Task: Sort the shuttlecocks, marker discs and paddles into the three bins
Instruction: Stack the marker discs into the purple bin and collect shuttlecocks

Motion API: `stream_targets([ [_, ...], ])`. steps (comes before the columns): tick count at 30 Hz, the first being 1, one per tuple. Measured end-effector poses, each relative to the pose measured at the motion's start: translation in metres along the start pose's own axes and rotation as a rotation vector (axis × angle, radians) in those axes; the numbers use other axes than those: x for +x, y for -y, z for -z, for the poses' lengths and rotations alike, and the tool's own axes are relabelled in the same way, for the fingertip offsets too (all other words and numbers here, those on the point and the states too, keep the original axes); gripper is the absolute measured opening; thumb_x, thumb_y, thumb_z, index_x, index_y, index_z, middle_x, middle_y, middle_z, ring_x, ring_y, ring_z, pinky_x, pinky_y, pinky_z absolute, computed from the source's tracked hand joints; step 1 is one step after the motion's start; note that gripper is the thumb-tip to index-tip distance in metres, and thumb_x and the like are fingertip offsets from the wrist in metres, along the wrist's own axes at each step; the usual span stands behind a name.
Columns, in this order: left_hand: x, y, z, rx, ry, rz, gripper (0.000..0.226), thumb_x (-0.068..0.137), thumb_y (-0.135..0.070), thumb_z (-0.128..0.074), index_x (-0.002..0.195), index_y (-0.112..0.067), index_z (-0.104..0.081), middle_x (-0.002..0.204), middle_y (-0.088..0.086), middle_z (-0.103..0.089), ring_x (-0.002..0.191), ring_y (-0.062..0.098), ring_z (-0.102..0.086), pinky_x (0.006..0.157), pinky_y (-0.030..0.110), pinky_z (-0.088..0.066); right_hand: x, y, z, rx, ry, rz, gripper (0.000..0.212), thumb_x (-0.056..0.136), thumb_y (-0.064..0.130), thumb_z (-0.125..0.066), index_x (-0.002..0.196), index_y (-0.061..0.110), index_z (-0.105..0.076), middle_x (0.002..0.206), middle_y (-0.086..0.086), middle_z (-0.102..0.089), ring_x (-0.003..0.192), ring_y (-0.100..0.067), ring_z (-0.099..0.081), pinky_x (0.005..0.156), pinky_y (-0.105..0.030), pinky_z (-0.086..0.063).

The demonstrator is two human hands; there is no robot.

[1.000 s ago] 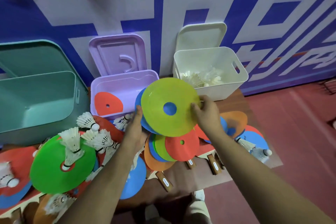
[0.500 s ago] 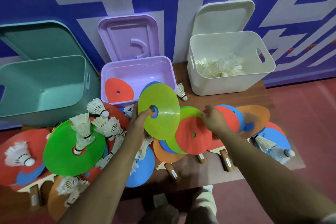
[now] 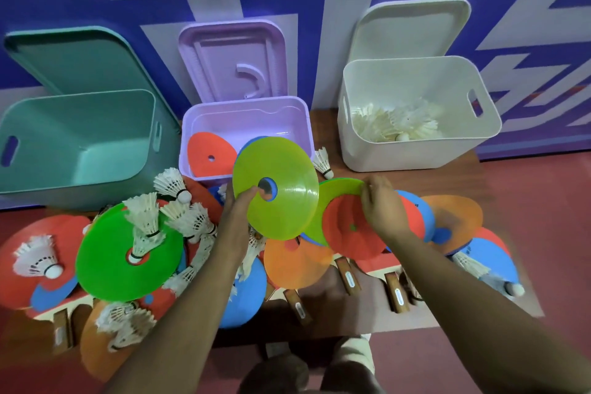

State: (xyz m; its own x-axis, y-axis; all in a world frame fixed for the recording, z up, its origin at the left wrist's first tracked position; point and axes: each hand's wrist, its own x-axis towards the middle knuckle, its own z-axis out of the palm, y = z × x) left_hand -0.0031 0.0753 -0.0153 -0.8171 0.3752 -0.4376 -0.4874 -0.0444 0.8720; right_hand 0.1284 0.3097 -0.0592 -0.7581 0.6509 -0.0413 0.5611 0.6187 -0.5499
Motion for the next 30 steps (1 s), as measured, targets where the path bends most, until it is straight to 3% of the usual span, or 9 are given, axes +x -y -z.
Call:
stream_targets([
  [5,-0.007,-0.009,-0.001,0.023,-0.007,-0.052,0.043,0.084,-0.04,-0.06,0.126,-0.047,-0.056,0.132,-0.008,-0.06,0.121,0.021,-0.058,0.093,0.051,-0.05,-0.004,0.018,0.039,-0.118,-0.212,-0.029,0.014,0.099,0.017,-0.043,0.098,0.006,-0.051,0.088,-0.02,-0.064,0.079,-0.044,-0.059,0.059,-0.038,-0.026],
  [9,-0.014,-0.016,-0.008,0.131,0.004,-0.157,0.027,0.094,-0.028,-0.052,0.111,-0.048,-0.059,0.114,-0.013,-0.065,0.107,0.016,-0.062,0.084,0.042,-0.052,-0.002,0.034,0.066,0.042,-0.392,-0.162,0.015,0.099,0.016,-0.041,0.097,0.004,-0.048,0.086,-0.025,-0.061,0.078,-0.047,-0.057,0.059,-0.039,-0.025],
  [12,-0.011,-0.013,-0.014,0.23,0.009,-0.17,0.028,0.1,-0.029,-0.05,0.128,-0.032,-0.051,0.114,-0.007,-0.062,0.106,0.02,-0.061,0.08,0.036,-0.049,-0.002,0.042,0.079,0.16,-0.509,-0.261,0.013,0.097,0.01,-0.042,0.1,0.0,-0.05,0.091,-0.029,-0.062,0.083,-0.047,-0.057,0.061,-0.037,-0.022],
  [16,-0.009,-0.011,-0.019,0.291,0.011,-0.15,0.041,0.102,-0.031,-0.046,0.141,-0.021,-0.041,0.125,-0.002,-0.055,0.078,-0.015,-0.055,0.065,0.011,-0.045,-0.012,0.054,0.089,0.317,-0.651,-0.302,0.014,0.097,0.01,-0.044,0.102,-0.001,-0.052,0.094,-0.027,-0.064,0.085,-0.042,-0.059,0.065,-0.039,-0.03],
  [18,-0.013,-0.014,-0.02,0.292,0.023,-0.14,0.042,0.101,-0.038,-0.045,0.141,-0.023,-0.041,0.125,-0.004,-0.053,0.081,-0.014,-0.056,0.07,0.011,-0.045,-0.017,0.063,0.091,0.411,-0.671,-0.298,0.014,0.097,0.01,-0.046,0.101,-0.001,-0.052,0.094,-0.021,-0.063,0.081,-0.031,-0.057,0.068,-0.034,-0.033],
  [21,-0.023,-0.029,-0.02,0.224,0.023,-0.092,0.063,0.087,-0.069,-0.049,0.139,-0.033,-0.042,0.133,-0.013,-0.051,0.115,0.011,-0.056,0.098,0.033,-0.042,-0.023,0.079,0.089,0.555,-0.644,-0.275,0.007,0.094,0.008,-0.049,0.094,0.003,-0.054,0.081,-0.011,-0.057,0.076,-0.021,-0.05,0.069,-0.031,-0.035],
  [23,-0.019,-0.03,-0.014,0.087,0.09,-0.035,0.082,0.071,-0.082,-0.055,0.139,-0.037,-0.045,0.141,0.008,-0.053,0.106,0.02,-0.064,0.093,0.045,-0.049,-0.026,0.09,0.083,0.59,-0.525,-0.3,0.005,0.091,0.005,-0.05,0.088,0.006,-0.053,0.07,-0.003,-0.051,0.07,-0.021,-0.047,0.063,-0.03,-0.032],
  [26,-0.023,-0.033,0.002,-0.137,0.362,0.014,0.082,0.079,-0.072,-0.052,0.143,-0.022,-0.043,0.138,0.046,-0.017,0.065,0.023,-0.066,0.061,0.038,-0.053,-0.036,0.104,0.063,0.553,-0.308,-0.322,0.004,0.082,0.006,-0.053,0.079,0.004,-0.055,0.066,-0.006,-0.05,0.063,-0.022,-0.044,0.057,-0.035,-0.038],
  [30,-0.027,-0.04,0.0,-0.307,0.338,0.159,0.051,0.09,-0.038,-0.054,0.136,-0.017,-0.052,0.133,0.015,-0.06,0.11,0.028,-0.064,0.076,0.043,-0.058,-0.044,0.111,0.044,0.608,-0.112,-0.269,0.014,0.082,0.011,-0.053,0.085,0.0,-0.058,0.069,-0.016,-0.058,0.057,-0.027,-0.054,0.056,-0.053,-0.056],
])
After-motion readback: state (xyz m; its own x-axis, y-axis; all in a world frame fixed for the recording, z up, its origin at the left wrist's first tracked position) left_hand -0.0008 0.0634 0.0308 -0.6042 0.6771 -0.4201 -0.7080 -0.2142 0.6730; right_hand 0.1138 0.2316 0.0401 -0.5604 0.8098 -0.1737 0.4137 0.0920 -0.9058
